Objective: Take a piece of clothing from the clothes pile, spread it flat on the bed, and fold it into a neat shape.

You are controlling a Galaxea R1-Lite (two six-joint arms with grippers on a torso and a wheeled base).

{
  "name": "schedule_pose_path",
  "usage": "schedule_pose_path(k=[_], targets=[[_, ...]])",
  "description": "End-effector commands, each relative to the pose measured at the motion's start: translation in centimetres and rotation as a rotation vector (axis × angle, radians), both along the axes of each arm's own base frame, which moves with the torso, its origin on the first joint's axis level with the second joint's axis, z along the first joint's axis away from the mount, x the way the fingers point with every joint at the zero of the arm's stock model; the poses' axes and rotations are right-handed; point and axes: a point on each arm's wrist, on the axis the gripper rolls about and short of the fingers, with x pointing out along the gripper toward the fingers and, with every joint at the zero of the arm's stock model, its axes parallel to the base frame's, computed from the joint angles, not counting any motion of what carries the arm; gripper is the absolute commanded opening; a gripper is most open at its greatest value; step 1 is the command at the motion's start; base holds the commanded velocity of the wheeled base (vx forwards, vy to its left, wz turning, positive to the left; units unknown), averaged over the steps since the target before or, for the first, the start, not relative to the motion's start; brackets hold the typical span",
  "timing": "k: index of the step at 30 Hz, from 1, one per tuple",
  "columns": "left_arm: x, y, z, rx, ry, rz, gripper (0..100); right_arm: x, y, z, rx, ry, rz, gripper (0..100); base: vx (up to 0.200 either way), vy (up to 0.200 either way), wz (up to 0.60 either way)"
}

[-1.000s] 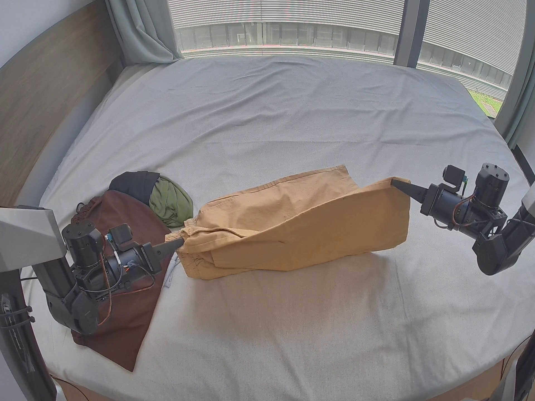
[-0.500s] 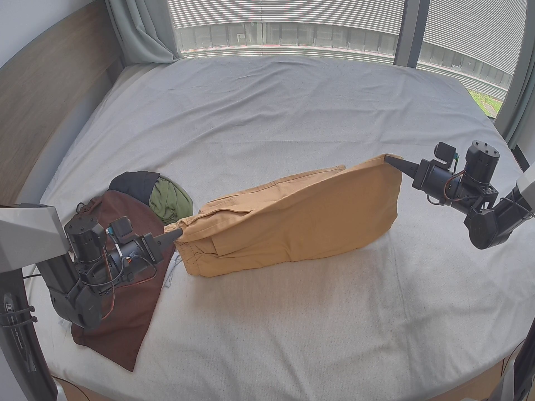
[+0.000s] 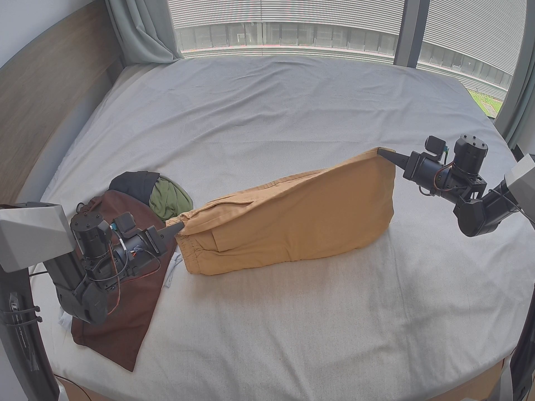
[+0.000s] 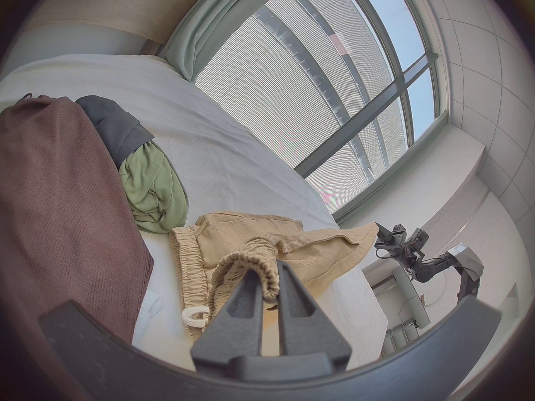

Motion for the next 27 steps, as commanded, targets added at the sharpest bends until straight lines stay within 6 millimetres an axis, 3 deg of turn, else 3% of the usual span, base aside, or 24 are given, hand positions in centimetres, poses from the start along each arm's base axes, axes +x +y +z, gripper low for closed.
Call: schedule_pose_path(k=[1,14,27], targets=[[0.7,-0.1,-0.6,0.000,0.003,0.011,0,1.3,0.3,-1.0,0.000,0.003,0.005,0,0.000,0.000,0.00],[3.3,-1.1,-2.3,-0.034,0.006,0.069,0,3.7,0.5,-2.4,0.025,0.010,0.007,0,0.000,0.000,0.00],[4.2,-0.9,-3.9,-0.034,0.028,0.079,0,6.3,1.4,-4.7,0.041,0.031,0.022,0,0.000,0.000,0.00]])
